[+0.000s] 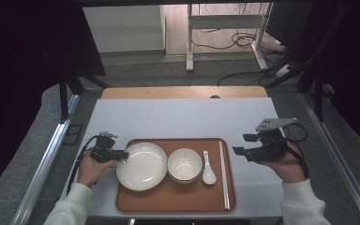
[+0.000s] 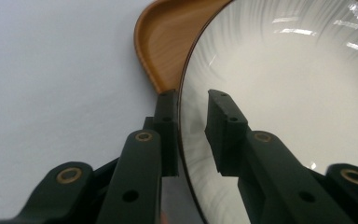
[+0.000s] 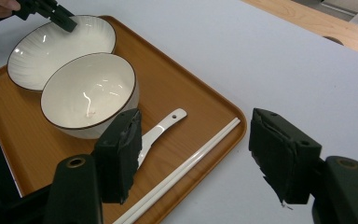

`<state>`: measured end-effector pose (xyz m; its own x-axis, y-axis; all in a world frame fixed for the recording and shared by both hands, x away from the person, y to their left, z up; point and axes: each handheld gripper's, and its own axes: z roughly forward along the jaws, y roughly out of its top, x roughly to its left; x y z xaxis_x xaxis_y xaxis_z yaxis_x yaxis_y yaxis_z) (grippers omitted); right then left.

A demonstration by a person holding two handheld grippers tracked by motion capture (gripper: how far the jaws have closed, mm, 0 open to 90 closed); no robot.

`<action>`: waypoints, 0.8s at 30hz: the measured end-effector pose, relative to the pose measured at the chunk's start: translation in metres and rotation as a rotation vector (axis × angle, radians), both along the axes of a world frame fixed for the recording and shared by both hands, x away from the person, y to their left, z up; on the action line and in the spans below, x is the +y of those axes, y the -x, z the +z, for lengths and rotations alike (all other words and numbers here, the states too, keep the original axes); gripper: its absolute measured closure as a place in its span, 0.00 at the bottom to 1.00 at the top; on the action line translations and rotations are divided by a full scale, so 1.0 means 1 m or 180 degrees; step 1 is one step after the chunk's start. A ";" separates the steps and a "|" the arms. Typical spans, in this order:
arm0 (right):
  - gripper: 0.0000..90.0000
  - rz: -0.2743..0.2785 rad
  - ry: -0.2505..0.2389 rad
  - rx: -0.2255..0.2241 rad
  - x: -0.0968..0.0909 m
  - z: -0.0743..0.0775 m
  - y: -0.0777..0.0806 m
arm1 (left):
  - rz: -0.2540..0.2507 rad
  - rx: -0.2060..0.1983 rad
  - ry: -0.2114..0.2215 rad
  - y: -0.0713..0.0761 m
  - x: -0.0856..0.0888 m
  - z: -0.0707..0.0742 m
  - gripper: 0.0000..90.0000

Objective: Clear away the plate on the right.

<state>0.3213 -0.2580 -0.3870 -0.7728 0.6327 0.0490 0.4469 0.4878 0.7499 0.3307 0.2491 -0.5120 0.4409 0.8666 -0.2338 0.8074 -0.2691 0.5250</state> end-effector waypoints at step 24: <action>0.33 -0.0415 -0.0153 -0.0094 -0.046 -0.043 0.013 | 0.0239 -0.0998 0.0282 0.069 0.012 0.076 0.24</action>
